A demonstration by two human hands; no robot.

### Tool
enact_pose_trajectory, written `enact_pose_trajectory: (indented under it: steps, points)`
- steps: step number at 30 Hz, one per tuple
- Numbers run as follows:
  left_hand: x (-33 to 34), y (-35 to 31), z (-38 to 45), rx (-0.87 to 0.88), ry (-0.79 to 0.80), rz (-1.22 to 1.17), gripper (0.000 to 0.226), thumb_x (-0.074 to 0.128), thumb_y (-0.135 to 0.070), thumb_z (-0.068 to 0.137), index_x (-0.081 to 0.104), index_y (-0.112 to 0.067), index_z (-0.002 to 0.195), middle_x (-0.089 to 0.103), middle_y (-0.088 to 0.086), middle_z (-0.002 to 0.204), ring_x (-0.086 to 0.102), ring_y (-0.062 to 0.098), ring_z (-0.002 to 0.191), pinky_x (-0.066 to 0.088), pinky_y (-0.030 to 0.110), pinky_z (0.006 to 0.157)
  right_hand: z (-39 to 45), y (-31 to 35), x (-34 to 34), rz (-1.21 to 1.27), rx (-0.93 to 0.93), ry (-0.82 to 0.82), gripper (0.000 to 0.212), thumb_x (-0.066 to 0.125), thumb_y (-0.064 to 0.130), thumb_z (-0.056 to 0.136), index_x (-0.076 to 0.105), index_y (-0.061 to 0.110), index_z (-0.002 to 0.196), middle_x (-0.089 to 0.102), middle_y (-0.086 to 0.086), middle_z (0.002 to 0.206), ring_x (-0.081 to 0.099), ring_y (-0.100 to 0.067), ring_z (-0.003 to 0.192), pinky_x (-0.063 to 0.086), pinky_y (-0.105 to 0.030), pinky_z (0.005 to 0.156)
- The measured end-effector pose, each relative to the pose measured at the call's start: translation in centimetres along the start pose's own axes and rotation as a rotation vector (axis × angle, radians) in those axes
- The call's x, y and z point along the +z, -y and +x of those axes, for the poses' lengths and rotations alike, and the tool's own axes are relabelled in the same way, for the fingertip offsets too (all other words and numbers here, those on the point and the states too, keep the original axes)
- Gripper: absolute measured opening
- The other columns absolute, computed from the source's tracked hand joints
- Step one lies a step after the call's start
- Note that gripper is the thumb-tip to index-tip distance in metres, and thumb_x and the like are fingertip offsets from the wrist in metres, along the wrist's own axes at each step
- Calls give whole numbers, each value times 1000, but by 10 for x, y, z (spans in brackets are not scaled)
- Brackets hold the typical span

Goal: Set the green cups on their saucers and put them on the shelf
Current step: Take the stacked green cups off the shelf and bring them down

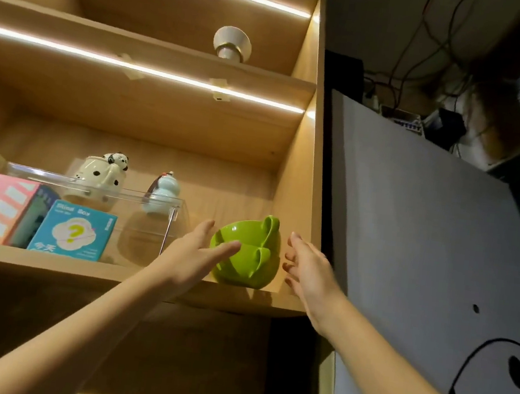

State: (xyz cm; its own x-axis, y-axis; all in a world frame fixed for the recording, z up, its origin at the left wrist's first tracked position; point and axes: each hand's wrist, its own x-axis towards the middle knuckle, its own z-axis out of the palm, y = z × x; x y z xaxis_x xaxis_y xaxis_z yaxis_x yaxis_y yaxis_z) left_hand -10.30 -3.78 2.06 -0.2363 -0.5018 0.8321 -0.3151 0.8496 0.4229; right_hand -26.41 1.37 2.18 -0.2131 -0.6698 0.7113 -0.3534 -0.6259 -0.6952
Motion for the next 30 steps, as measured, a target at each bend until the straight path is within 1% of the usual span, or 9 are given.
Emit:
enact_pose_trajectory:
  steps: [3,6,9,11,14,18,23,27,30]
  points:
    - [4,-2,10,-100,84,-231,52,50,-33,87,39,-7,131,59,3,106,60,6,87,46,20,73,8,-3,1,91,94,50,62,28,53,93,23,21,146,28,-11,152,33,-30,136,28,-43,112]
    - [5,1,21,-266,132,-219,48,53,-50,80,50,-13,110,56,5,96,54,19,86,40,25,60,12,-1,-1,186,135,85,63,27,52,94,21,18,146,28,-16,152,35,-33,135,34,-41,107]
    - [2,5,28,-379,167,-222,61,57,-61,69,50,-11,103,57,14,104,55,25,89,45,30,64,11,0,-1,134,126,143,59,22,49,96,24,17,145,38,-15,147,40,-30,132,36,-38,105]
    - [5,5,28,-379,158,-211,52,59,-57,71,53,-11,94,57,11,95,54,24,87,44,29,66,11,-1,-1,105,119,145,58,21,48,96,24,16,145,38,-14,147,40,-30,132,35,-37,105]
    - [10,6,27,-294,117,-201,44,58,-48,78,59,-10,99,54,4,80,49,16,73,38,25,57,10,-1,-1,74,117,137,59,21,48,96,24,16,145,37,-14,147,38,-29,133,33,-37,107]
    - [13,4,18,-177,102,-213,38,51,-42,85,61,-9,103,58,9,89,50,18,75,37,24,60,4,3,0,18,132,115,61,22,51,95,26,16,144,38,-13,147,37,-28,134,31,-37,109]
    - [4,1,6,-131,59,-243,61,61,-53,72,64,0,102,59,17,92,51,24,82,41,31,71,-10,15,-1,30,148,110,63,24,52,94,21,15,146,32,-9,151,30,-27,139,24,-41,113]
    - [-4,-6,-8,-65,26,-308,36,61,-34,80,65,-1,94,63,15,88,56,26,83,44,26,60,-22,27,0,60,130,119,64,23,52,94,23,14,146,33,-9,150,31,-25,138,24,-39,113]
    - [-10,-14,-22,-50,25,-376,34,61,-31,77,65,-3,95,63,18,92,56,27,85,41,28,66,-34,37,-1,85,120,136,63,23,51,94,23,14,145,35,-10,149,35,-25,136,26,-38,112]
